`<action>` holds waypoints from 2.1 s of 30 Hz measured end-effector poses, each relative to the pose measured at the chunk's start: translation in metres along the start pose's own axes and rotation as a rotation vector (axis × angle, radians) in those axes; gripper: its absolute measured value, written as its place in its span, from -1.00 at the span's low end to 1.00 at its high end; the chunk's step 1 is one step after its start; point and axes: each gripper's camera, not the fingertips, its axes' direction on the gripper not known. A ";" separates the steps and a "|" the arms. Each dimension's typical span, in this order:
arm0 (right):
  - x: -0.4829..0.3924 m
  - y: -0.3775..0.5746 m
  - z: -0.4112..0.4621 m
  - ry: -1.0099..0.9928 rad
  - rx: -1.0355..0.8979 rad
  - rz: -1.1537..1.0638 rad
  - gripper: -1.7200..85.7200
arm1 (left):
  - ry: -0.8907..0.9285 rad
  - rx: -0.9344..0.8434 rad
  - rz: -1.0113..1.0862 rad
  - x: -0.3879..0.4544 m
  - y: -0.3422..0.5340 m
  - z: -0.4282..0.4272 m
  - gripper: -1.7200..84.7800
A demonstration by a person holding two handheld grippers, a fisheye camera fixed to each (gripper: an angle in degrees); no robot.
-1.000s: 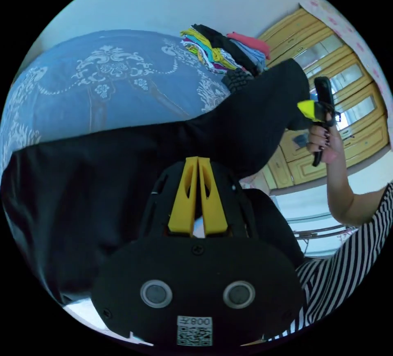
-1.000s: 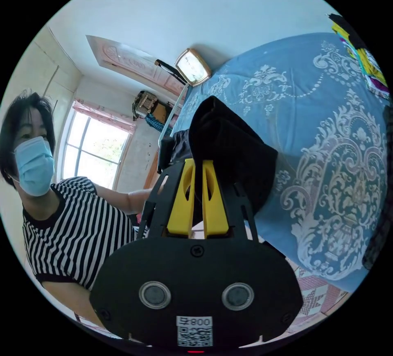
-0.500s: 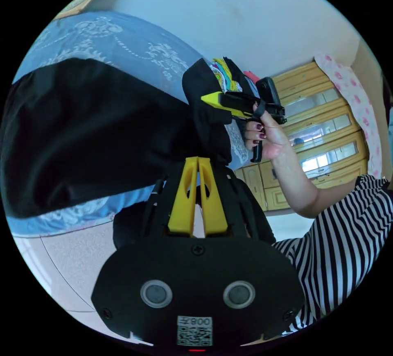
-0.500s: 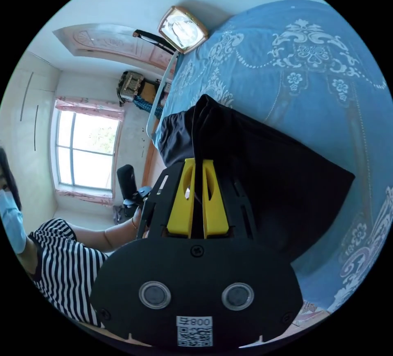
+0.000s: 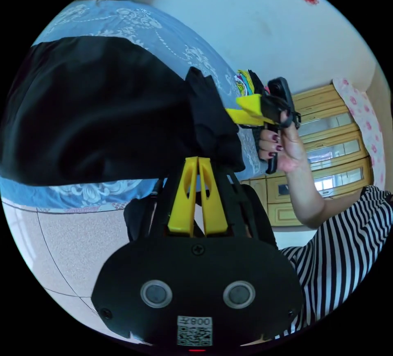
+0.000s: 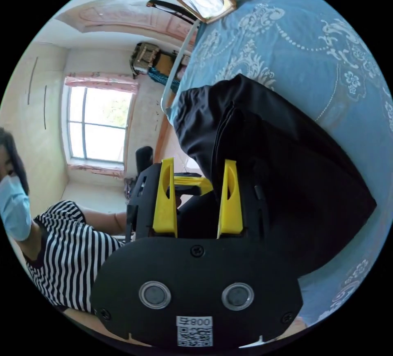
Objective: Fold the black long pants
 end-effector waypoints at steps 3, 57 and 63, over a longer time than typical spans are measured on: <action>-0.014 0.004 -0.009 -0.032 0.066 -0.028 -0.62 | 0.039 0.025 -0.003 -0.007 -0.009 -0.012 -0.87; -0.159 0.016 0.176 0.655 0.016 -0.387 -0.88 | -0.122 -0.078 0.045 0.021 -0.133 -0.038 -0.83; -0.128 0.013 0.205 0.676 -0.114 -0.376 -0.82 | -0.158 0.016 0.008 0.044 -0.094 -0.028 -0.87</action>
